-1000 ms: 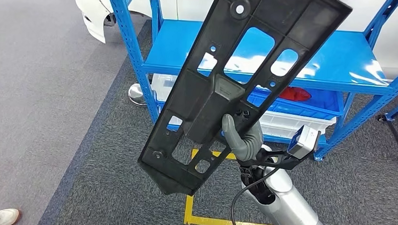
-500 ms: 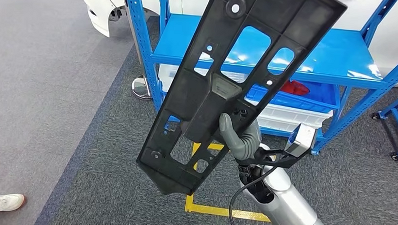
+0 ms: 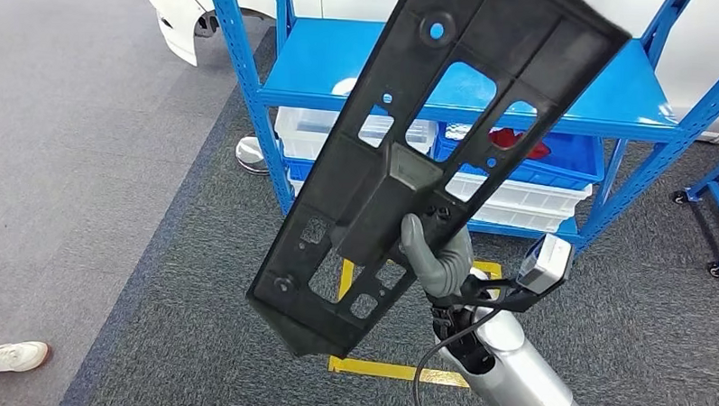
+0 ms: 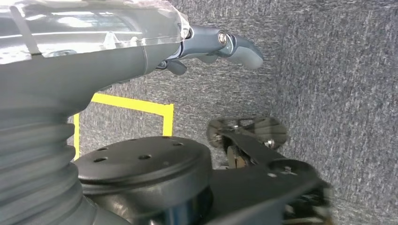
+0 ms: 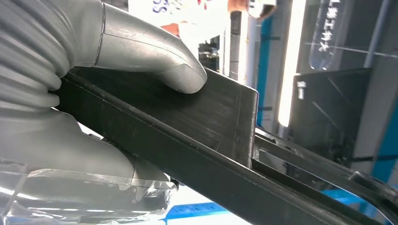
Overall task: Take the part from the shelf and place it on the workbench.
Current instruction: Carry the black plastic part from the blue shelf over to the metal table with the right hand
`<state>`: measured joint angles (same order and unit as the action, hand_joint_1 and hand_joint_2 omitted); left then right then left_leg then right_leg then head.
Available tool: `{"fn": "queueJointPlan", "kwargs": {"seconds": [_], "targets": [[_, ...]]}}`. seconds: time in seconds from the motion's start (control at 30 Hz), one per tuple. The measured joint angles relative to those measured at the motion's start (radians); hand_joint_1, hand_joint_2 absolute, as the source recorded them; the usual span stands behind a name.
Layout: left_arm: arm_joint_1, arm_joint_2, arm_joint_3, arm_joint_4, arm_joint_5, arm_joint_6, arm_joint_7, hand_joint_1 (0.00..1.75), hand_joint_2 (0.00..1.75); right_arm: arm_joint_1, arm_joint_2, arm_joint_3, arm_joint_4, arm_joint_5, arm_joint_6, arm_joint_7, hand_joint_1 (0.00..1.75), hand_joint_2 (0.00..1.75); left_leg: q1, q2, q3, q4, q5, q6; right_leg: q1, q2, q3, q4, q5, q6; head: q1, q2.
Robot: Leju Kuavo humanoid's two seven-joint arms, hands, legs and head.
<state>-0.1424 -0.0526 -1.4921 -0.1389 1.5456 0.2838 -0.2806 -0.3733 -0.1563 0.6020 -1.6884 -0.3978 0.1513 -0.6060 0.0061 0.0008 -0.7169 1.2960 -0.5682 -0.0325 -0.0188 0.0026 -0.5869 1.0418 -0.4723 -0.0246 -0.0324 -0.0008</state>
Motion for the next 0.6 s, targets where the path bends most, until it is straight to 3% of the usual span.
{"fn": "queueJointPlan", "kwargs": {"seconds": [0.03,0.07,0.1,0.17,0.23,0.3,0.37,0.47,0.5,0.53,0.57,0.6], "targets": [[0.002,0.000,0.000,0.000,0.001,-0.001,-0.003,0.00,1.75,0.022,-0.001,0.000,-0.003,0.014,0.008,-0.008,1.55,1.75,0.000,0.000,0.001,0.010,0.006,0.002,0.002,0.000,-0.001,0.000,0.001,-0.001,0.000,0.000],[0.003,0.000,0.001,0.000,0.001,-0.001,-0.005,0.00,1.75,0.043,-0.001,0.000,-0.008,0.027,0.014,-0.015,1.55,1.75,-0.001,-0.002,0.021,-0.021,0.031,0.007,0.005,0.003,-0.001,0.000,0.002,0.000,0.000,0.000],[0.004,0.000,0.001,0.000,0.002,-0.002,-0.008,0.00,1.75,0.059,-0.002,0.000,-0.015,0.037,0.019,-0.020,1.55,1.75,-0.003,-0.008,0.057,-0.086,0.065,0.016,0.007,0.007,-0.001,0.000,0.002,0.000,0.000,0.000],[0.006,0.003,0.001,0.001,0.002,-0.003,-0.013,0.00,1.75,0.080,-0.002,-0.002,-0.027,0.054,0.024,-0.024,1.55,1.75,-0.006,-0.038,0.130,-0.220,0.106,0.036,0.007,0.018,-0.003,-0.001,0.006,0.005,0.000,0.000],[0.011,0.006,0.001,0.001,0.002,-0.005,-0.015,0.00,1.75,0.093,-0.001,-0.005,-0.036,0.067,0.029,-0.022,1.55,1.75,-0.010,-0.058,0.161,-0.278,0.108,0.045,-0.002,0.031,-0.008,-0.005,0.014,0.016,0.000,0.000],[0.013,0.005,0.001,0.001,-0.002,-0.009,-0.013,0.00,1.75,0.106,0.000,-0.012,-0.045,0.077,0.031,-0.015,1.55,1.75,-0.012,-0.046,0.170,-0.303,0.118,0.047,-0.008,0.047,-0.009,-0.013,0.022,0.030,0.000,0.000],[0.007,0.003,0.001,0.001,-0.008,-0.015,-0.009,0.00,1.75,0.116,0.000,-0.023,-0.055,0.083,0.031,-0.006,1.55,1.75,-0.007,-0.026,0.182,-0.337,0.134,0.052,-0.002,0.041,-0.022,0.006,0.005,0.039,0.000,0.000],[0.002,0.002,0.001,0.001,-0.015,-0.019,0.000,0.00,1.75,0.131,0.000,-0.038,-0.067,0.087,0.030,0.004,1.55,1.75,-0.006,0.005,0.184,-0.352,0.144,0.056,0.001,0.014,-0.100,0.170,-0.081,0.046,0.000,0.000],[0.002,0.001,0.001,0.001,-0.017,-0.020,0.003,0.00,1.75,0.140,0.000,-0.042,-0.070,0.088,0.030,0.008,1.55,1.75,-0.007,0.015,0.182,-0.348,0.142,0.056,-0.001,0.011,-0.124,0.221,-0.097,0.051,0.000,0.000],[0.002,0.001,0.000,0.001,-0.019,-0.020,0.005,0.00,1.75,0.149,0.000,-0.045,-0.072,0.089,0.030,0.012,1.55,1.75,-0.006,0.024,0.179,-0.343,0.140,0.055,-0.003,0.008,-0.133,0.241,-0.096,0.055,0.000,0.000],[0.001,0.000,0.000,0.001,-0.019,-0.021,0.007,0.00,1.75,0.156,0.000,-0.047,-0.074,0.090,0.030,0.014,1.55,1.75,-0.005,0.033,0.175,-0.335,0.136,0.053,-0.005,0.004,-0.120,0.219,-0.075,0.059,0.000,0.000],[0.000,-0.001,0.000,0.001,-0.019,-0.021,0.008,0.00,1.75,0.159,0.000,-0.049,-0.077,0.091,0.030,0.016,1.55,1.75,-0.004,0.042,0.172,-0.325,0.131,0.050,-0.008,-0.007,-0.089,0.162,-0.043,0.063,0.000,0.000]]}}
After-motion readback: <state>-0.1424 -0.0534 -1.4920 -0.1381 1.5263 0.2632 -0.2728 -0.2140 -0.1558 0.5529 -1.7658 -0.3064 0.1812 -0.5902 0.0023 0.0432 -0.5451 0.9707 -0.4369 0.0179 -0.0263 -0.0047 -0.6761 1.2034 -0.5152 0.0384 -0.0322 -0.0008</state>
